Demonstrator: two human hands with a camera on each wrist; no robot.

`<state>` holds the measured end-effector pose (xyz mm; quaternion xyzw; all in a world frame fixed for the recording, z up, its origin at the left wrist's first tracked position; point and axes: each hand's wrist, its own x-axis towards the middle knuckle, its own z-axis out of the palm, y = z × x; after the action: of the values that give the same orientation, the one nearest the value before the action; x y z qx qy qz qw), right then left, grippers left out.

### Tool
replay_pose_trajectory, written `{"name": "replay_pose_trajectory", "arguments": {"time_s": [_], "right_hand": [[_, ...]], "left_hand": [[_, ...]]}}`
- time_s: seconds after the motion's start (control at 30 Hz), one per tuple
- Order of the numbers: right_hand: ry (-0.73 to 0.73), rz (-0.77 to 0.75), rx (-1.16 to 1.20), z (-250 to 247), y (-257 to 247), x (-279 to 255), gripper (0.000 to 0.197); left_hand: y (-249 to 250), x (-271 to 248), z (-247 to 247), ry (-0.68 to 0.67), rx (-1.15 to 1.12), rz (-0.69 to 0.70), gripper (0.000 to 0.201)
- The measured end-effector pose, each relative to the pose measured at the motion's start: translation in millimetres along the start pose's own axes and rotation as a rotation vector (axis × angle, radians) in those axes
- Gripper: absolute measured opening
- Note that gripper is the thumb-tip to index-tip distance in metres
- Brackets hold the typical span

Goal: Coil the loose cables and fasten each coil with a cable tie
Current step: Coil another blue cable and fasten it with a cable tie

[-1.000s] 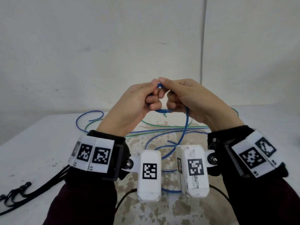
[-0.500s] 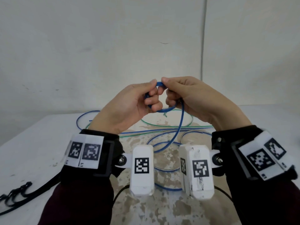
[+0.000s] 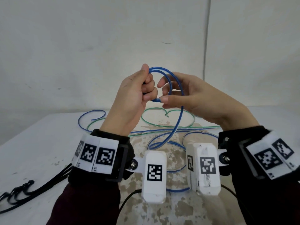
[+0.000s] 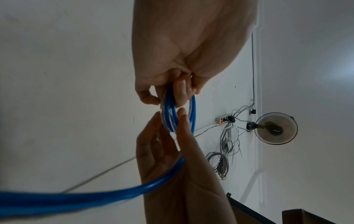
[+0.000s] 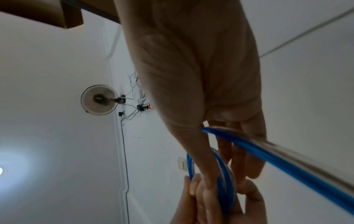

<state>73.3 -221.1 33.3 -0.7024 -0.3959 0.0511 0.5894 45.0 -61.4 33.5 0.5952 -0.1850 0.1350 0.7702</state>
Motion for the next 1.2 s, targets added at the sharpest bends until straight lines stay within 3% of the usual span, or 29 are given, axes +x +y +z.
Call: {"name": "replay_pose_trajectory", "arguments": {"time_s": [0.17,0.27,0.4,0.67,0.77,0.87,0.97,1.07,1.2], "right_hand": [[0.113,-0.039,-0.118,2,2,3,0.006],[0.132,-0.023,-0.132,8,2,5,0.007],[0.123,0.075,0.083,12,2,9,0.042],[0.149,0.108,0.35,12,4,10,0.031],[0.168,0.072,0.414,14,4,12,0.031],[0.17,0.039,0.441,13,4,13,0.033],[0.169,0.062,0.337,13,8,13,0.035],[0.162,0.117,0.195,18,9,13,0.037],[0.174,0.134,0.345,27,4,16,0.038]], "left_hand": [[0,1,-2,-0.037,0.023,-0.029,0.039],[1,1,-5,-0.013,0.023,-0.018,0.039],[3,1,-6,0.042,-0.017,0.031,0.038],[-4,0,4,0.107,-0.069,0.125,0.037],[-4,1,5,0.074,-0.07,0.125,0.036],[-2,1,3,-0.032,-0.009,0.018,0.037],[-1,0,-2,-0.167,0.183,-0.097,0.038],[1,-2,-11,-0.214,0.223,-0.192,0.04],[4,-5,-10,-0.134,0.222,-0.083,0.038]]}}
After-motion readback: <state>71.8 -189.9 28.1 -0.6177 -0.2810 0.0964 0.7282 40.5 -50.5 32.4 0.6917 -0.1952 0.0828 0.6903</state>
